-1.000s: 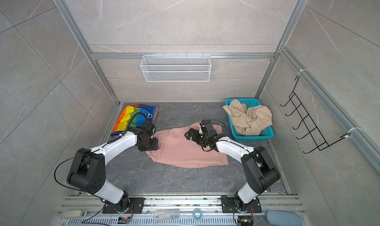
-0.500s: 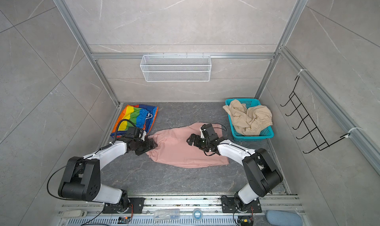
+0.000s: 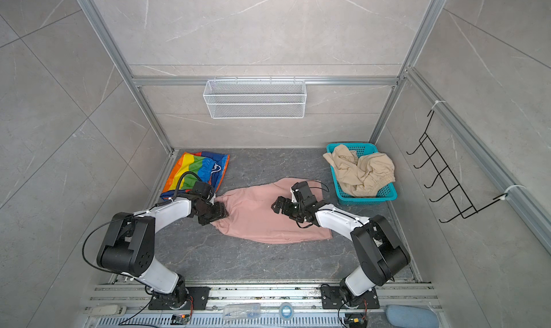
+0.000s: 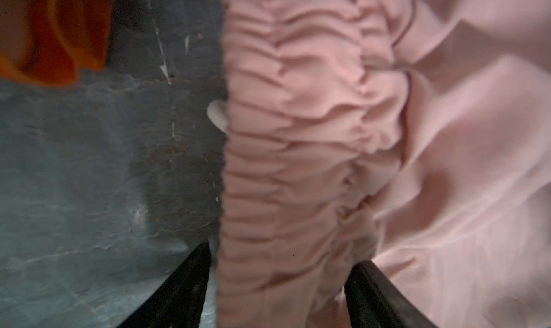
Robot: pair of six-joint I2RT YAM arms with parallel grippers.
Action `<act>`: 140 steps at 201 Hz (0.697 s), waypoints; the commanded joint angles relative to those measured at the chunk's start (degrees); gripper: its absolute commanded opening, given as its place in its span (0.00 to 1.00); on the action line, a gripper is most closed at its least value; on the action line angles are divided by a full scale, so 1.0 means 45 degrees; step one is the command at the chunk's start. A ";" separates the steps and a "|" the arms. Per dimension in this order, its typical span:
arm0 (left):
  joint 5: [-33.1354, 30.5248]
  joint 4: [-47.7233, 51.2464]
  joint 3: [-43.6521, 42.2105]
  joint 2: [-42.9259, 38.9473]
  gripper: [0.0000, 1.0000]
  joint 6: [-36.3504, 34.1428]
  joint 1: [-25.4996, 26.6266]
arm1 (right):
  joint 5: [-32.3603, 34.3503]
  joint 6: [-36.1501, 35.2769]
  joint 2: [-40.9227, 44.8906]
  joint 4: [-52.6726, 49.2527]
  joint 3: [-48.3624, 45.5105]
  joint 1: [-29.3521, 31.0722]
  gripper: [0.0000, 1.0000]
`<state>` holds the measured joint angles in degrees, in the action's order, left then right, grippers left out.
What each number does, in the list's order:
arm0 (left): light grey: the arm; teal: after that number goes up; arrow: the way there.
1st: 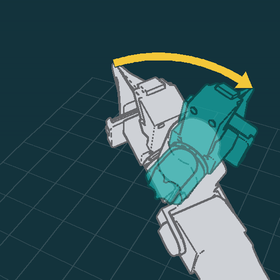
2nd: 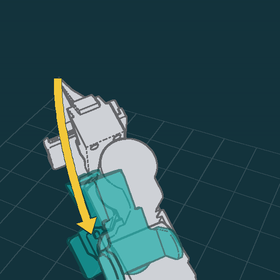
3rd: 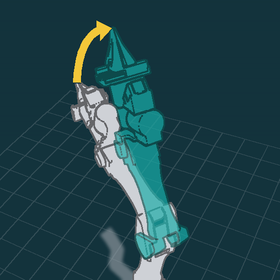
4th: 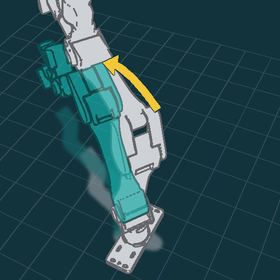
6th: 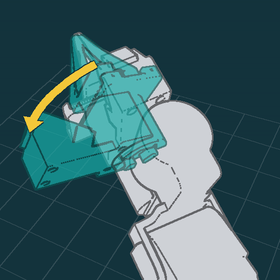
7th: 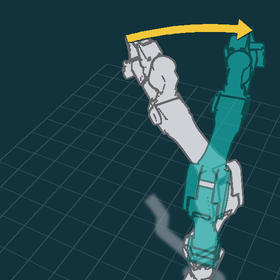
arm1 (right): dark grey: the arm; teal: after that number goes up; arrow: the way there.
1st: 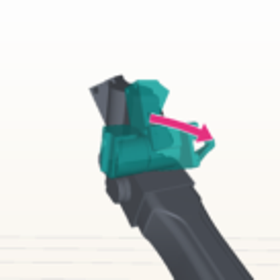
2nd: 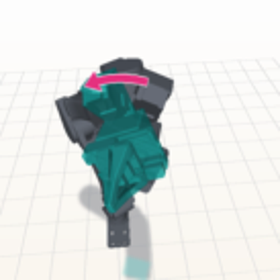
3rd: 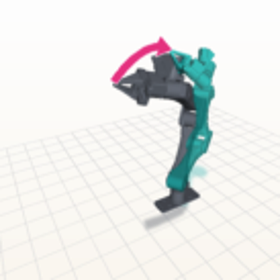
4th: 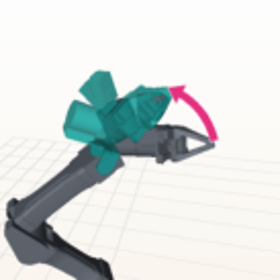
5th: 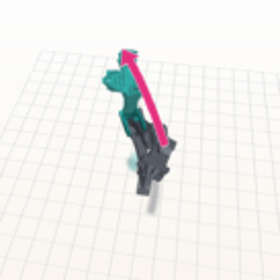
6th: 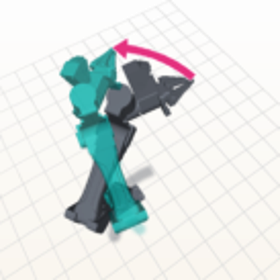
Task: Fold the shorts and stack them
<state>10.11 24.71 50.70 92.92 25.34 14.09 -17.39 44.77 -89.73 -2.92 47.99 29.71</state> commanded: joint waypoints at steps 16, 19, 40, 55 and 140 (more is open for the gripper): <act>-0.0814 0.1110 0.0415 0.1046 0.62 -0.0268 0.0960 | -0.0155 -0.0067 -0.0160 0.0263 -0.0156 0.0018 0.99; -0.0847 0.1125 0.0458 0.1139 0.62 -0.0245 0.1041 | -0.0151 -0.0067 -0.0175 0.0275 -0.0161 0.0018 0.99; -0.1095 0.1275 0.0695 0.1765 0.54 -0.0099 0.1576 | -0.0130 -0.0034 -0.0149 0.0297 -0.0195 0.0022 1.00; -0.1131 0.1306 0.0784 0.2203 0.44 0.0007 0.1835 | -0.0102 -0.0043 -0.0127 0.0283 -0.0212 0.0020 1.00; -0.1554 0.1043 0.0925 0.2511 0.00 0.0717 0.2923 | 0.0055 0.0001 -0.0077 0.0381 -0.0358 0.0018 1.00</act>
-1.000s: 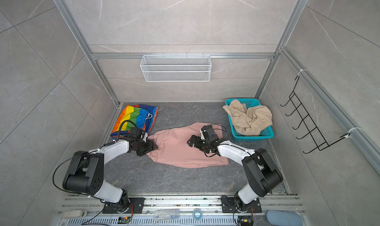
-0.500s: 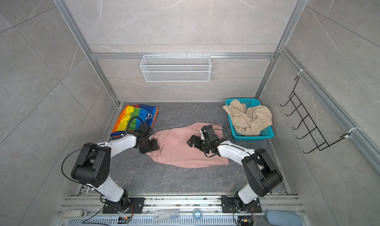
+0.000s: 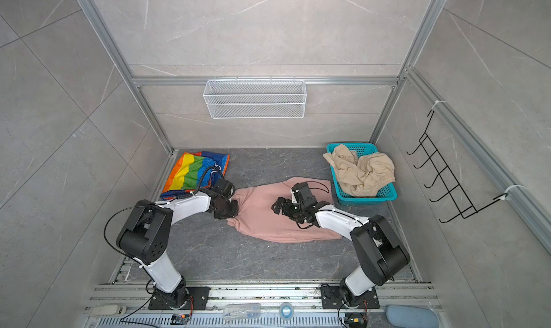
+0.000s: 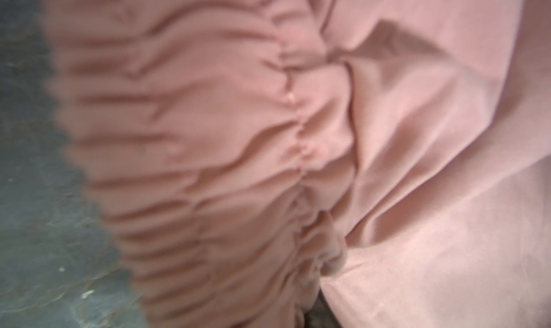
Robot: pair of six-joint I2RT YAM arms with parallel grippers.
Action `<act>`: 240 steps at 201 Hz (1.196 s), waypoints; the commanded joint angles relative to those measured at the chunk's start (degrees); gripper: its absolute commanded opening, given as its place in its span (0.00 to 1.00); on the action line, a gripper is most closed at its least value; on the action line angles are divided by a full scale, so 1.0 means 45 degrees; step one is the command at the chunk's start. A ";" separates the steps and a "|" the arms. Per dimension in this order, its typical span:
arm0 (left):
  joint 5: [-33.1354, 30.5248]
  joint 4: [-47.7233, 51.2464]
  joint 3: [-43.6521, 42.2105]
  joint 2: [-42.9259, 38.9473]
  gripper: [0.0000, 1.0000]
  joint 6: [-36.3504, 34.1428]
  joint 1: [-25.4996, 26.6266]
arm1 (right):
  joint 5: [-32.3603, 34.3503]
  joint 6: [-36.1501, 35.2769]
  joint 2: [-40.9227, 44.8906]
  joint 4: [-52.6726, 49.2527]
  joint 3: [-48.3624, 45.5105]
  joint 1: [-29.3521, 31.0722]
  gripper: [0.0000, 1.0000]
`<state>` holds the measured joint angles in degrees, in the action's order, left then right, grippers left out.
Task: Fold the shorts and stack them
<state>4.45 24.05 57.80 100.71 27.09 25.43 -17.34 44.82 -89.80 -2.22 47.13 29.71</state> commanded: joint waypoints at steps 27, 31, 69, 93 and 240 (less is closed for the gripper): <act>0.0021 0.1148 -0.0570 0.0278 0.00 0.0427 0.0514 | 0.0074 -0.0037 -0.0025 0.0182 -0.0201 0.0025 1.00; 0.0039 0.1185 -0.0541 0.0147 0.00 0.0445 0.0509 | 0.0084 -0.0039 -0.0025 0.0171 -0.0201 0.0028 1.00; -0.0417 0.2336 0.0257 -0.1282 0.00 0.0276 0.0516 | 0.0189 -0.0116 0.0053 0.0085 -0.0198 0.0012 1.00; -0.0717 0.3153 0.0999 -0.1765 0.00 0.0075 0.0518 | 0.0191 -0.0070 -0.0014 0.0170 -0.0201 -0.0001 1.00; -0.2398 0.4932 0.3060 -0.2164 0.00 -0.0470 0.0424 | 0.0016 0.2172 -0.4634 0.2840 0.4519 0.0018 1.00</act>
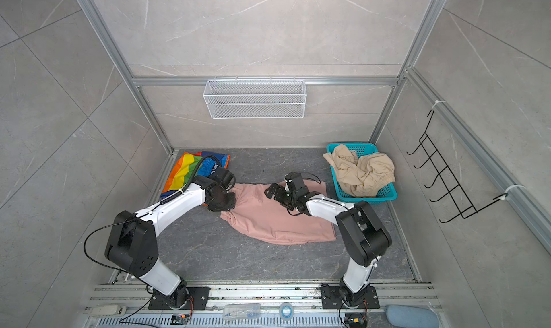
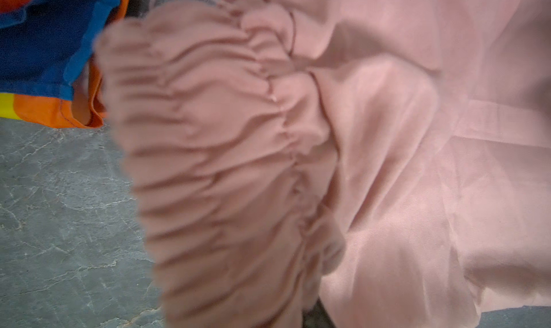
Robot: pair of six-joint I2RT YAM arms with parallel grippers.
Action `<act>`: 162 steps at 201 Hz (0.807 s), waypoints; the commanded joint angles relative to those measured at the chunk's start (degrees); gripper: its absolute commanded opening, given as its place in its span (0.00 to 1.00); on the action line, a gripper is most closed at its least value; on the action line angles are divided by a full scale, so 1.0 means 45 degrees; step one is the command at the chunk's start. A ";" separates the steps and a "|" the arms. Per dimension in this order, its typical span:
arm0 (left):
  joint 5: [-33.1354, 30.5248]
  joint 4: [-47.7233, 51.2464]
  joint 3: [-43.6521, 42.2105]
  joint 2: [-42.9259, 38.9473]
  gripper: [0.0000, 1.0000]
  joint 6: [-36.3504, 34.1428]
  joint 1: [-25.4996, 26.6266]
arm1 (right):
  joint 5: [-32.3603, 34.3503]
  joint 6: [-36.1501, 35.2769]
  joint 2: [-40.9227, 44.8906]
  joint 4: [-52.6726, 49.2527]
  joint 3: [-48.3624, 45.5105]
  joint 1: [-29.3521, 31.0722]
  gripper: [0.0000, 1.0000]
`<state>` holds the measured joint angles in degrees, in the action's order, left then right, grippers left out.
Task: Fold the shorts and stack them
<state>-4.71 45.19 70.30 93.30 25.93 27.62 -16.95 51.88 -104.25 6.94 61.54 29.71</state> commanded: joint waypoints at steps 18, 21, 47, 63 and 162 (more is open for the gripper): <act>-0.0138 -0.0016 0.0096 -0.0532 0.00 -0.0163 -0.0221 | 0.0026 0.0352 -0.2521 0.0522 0.2436 -0.0011 1.00; -0.0129 -0.0053 0.0085 -0.0537 0.00 -0.0161 -0.0249 | 0.0040 0.0306 -0.2682 0.0483 0.2616 -0.0020 1.00; 0.0077 -0.0246 -0.0142 -0.0669 0.00 -0.0185 -0.0678 | 0.0228 -0.0036 -0.3909 -0.0132 0.3902 -0.0089 1.00; 0.0213 -0.0354 -0.0239 -0.0797 0.00 -0.0252 -0.0999 | 0.0385 -0.0190 -0.4563 -0.0399 0.4496 -0.0151 1.00; 0.0505 -0.0317 0.0333 -0.0776 0.00 -0.0460 -0.1762 | -0.0638 -0.0322 -0.2392 -0.1876 0.5460 -0.0284 1.00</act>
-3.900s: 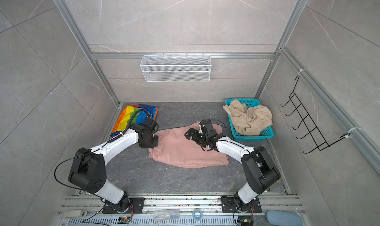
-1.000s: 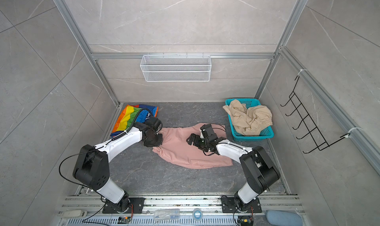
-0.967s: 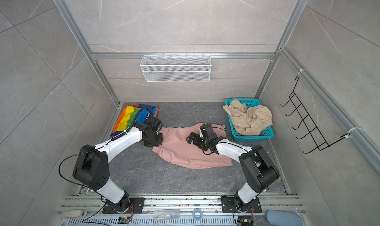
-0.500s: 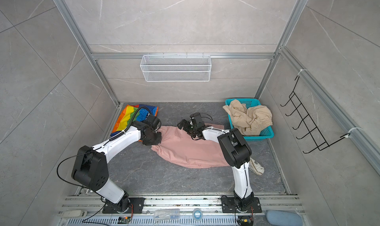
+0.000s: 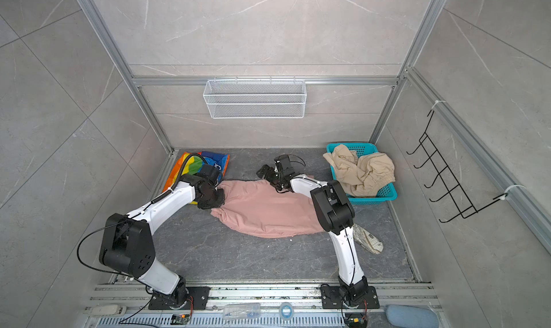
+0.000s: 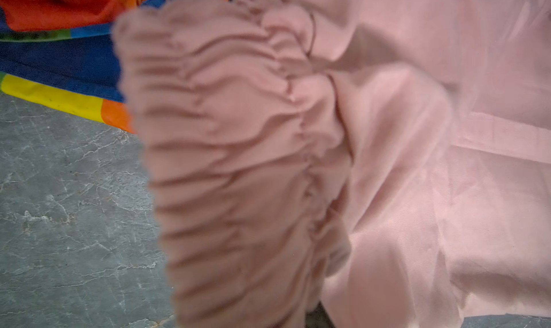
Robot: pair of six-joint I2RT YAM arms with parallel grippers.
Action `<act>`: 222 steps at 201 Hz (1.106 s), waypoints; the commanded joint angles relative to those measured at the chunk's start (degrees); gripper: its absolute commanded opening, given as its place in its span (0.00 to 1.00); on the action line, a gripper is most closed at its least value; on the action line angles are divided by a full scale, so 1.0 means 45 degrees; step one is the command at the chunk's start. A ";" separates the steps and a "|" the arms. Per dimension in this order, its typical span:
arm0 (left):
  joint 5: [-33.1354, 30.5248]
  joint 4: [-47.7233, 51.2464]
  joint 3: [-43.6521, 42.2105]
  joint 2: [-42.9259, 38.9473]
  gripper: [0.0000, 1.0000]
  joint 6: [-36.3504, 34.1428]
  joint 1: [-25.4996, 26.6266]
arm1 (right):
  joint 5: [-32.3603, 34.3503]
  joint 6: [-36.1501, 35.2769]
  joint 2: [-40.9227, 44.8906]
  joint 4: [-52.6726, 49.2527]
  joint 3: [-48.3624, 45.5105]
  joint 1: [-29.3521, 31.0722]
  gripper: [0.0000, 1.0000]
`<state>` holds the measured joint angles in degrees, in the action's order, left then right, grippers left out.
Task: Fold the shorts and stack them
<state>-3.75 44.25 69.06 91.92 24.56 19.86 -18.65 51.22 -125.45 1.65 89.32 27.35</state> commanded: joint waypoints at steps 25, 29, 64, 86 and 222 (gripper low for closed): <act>0.0290 -0.0096 0.0893 -0.0390 0.00 -0.0087 -0.0038 | 0.0237 0.0077 0.4363 -0.0583 -0.3110 0.0776 1.00; 0.0274 -0.0073 0.0959 -0.0371 0.00 -0.0086 -0.0038 | 0.0304 0.0166 0.4643 -0.0474 -0.3545 0.0893 1.00; 0.0158 0.0037 0.1356 -0.0273 0.00 -0.0039 -0.0038 | 0.0632 0.1143 0.6530 0.0947 -0.6816 0.1952 1.00; 0.0112 0.0011 0.1452 -0.0164 0.00 0.0010 -0.0028 | 0.0950 0.1588 0.7152 0.1443 -0.8037 0.2819 1.00; -0.1166 0.0859 0.1553 -0.0439 0.00 -0.0578 -0.0418 | 0.1761 0.2398 0.6390 0.1803 -0.9336 0.4648 1.00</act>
<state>-5.02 45.39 73.60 91.96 24.40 19.11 -11.73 62.17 -98.89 14.92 46.06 47.97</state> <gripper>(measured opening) 0.139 0.997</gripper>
